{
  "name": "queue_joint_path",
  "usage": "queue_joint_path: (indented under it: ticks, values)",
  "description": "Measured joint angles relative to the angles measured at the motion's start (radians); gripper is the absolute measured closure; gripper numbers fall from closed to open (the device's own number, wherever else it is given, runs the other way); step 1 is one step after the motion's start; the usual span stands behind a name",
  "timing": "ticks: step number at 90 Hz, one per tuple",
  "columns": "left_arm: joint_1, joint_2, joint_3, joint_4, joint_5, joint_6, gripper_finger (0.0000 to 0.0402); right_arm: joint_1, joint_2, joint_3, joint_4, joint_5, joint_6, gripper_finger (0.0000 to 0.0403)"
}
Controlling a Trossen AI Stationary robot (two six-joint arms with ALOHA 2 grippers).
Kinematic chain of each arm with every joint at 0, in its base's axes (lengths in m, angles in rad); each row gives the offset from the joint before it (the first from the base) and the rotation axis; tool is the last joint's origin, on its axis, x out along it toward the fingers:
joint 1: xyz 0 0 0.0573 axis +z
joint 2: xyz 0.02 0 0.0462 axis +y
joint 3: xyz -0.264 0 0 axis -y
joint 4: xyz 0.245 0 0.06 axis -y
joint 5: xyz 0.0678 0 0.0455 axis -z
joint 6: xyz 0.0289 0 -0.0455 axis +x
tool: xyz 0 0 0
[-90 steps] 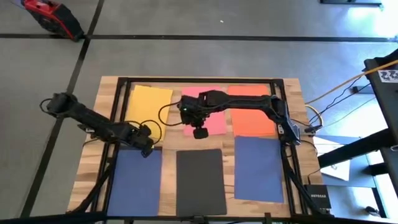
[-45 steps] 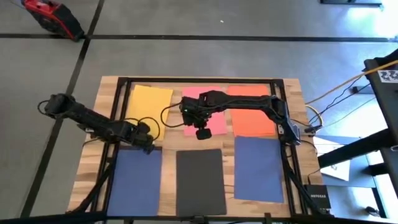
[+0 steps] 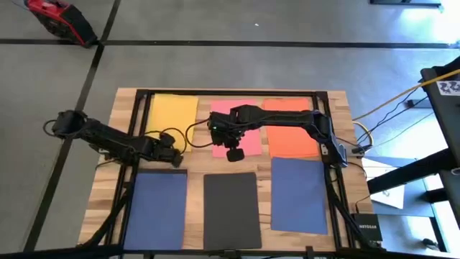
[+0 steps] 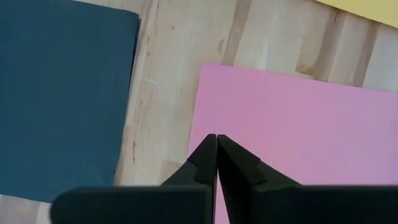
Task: Organize paper
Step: Stack the yellow paper on the top of the yellow paper
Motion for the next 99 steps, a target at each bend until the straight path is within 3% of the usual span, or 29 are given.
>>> queue_joint_path:
  ticks: [32,42,59,70,89,99]
  values:
    - [0.026,-0.002,0.002,0.242,0.059,0.154,0.0402,0.028,0.0,0.0,-0.039,-0.001,0.0,0.0403]
    - [0.022,-0.002,0.003,0.309,0.2,0.269,0.0402,0.043,0.0,0.0,-0.074,0.011,-0.001,0.0403]
    - [-0.012,-0.002,0.003,0.383,0.535,0.397,0.0401,0.1,0.0,0.001,-0.145,0.064,0.012,0.0403]
    - [-0.044,-0.003,0.003,0.387,0.658,0.402,0.0388,0.142,0.0,0.001,-0.157,0.117,0.033,0.0403]
    - [-0.088,-0.003,0.003,0.386,0.677,0.454,0.0336,0.201,0.0,0.001,-0.191,0.199,0.089,0.0403]
    - [-0.086,-0.003,0.004,0.386,0.608,0.489,0.0304,0.224,0.0,0.001,-0.22,0.243,0.115,0.0403]
